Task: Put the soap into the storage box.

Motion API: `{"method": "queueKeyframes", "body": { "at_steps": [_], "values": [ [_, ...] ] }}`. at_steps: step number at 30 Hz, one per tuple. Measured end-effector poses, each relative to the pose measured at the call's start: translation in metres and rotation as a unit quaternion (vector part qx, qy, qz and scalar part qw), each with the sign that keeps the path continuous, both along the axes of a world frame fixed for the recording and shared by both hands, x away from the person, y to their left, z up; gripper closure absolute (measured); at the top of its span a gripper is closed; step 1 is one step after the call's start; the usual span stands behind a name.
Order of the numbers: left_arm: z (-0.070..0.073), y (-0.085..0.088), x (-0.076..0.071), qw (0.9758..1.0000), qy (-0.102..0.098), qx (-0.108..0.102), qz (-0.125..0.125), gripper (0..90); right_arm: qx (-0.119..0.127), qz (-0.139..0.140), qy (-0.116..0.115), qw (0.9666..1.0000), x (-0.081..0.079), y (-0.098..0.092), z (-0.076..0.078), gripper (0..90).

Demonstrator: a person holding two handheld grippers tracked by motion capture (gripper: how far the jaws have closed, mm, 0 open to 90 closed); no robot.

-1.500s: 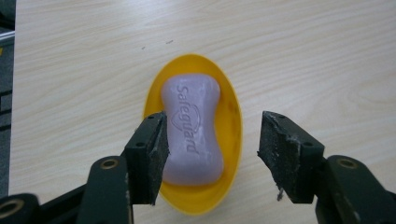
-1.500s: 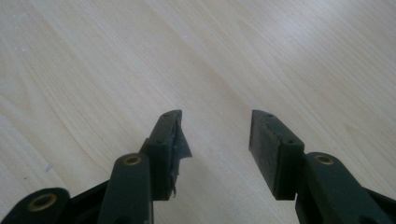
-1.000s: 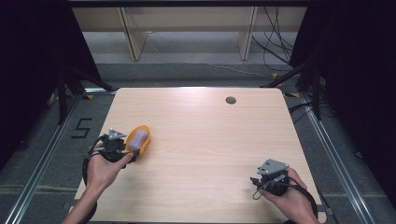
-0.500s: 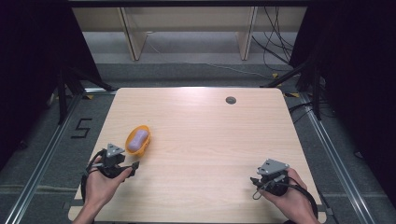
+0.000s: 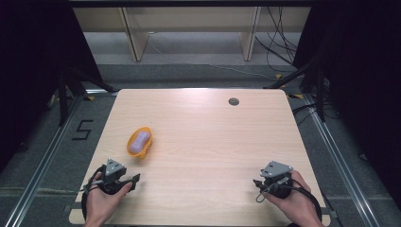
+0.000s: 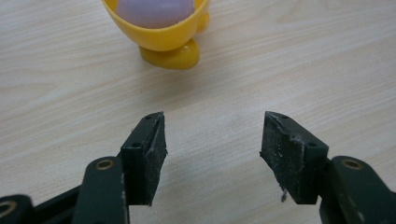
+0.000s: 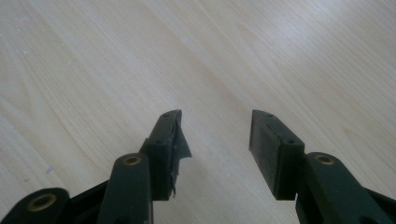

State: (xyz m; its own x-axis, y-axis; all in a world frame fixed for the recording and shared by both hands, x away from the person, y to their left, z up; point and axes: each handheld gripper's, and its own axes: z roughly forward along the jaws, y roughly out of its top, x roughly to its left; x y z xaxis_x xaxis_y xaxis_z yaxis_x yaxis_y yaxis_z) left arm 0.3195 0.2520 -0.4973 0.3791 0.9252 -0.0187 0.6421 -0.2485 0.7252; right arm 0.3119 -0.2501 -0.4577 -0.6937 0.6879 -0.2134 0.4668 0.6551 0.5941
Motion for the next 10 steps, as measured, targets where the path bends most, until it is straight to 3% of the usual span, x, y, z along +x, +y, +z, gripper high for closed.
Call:
{"method": "queueKeyframes", "body": {
  "at_steps": [2, 6, 8, 10],
  "values": [
    [-0.0021, 0.0016, -0.0004, 0.9999, 0.0, -0.011, 0.002, 39.2, 0.0, 0.002, -0.001, 1.0, 0.0, 0.0, 0.0001, 54.1],
    [-0.0052, 0.0053, -0.0005, 0.9998, 0.016, -0.012, 0.002, 39.2, 0.001, 0.002, -0.003, 1.0, -0.0001, 0.0002, 0.0, 54.0],
    [-0.0063, 0.0042, 0.0002, 0.9997, 0.006, -0.02, 0.01, 39.2, 0.002, 0.001, -0.002, 1.0, 0.0001, -0.0001, 0.0, 53.9],
    [-0.0054, 0.0066, 0.0007, 0.9999, 0.012, -0.01, 0.001, 39.2, 0.003, -0.002, -0.003, 1.0, 0.0004, -0.0003, -0.0004, 53.9]
  ]
}}
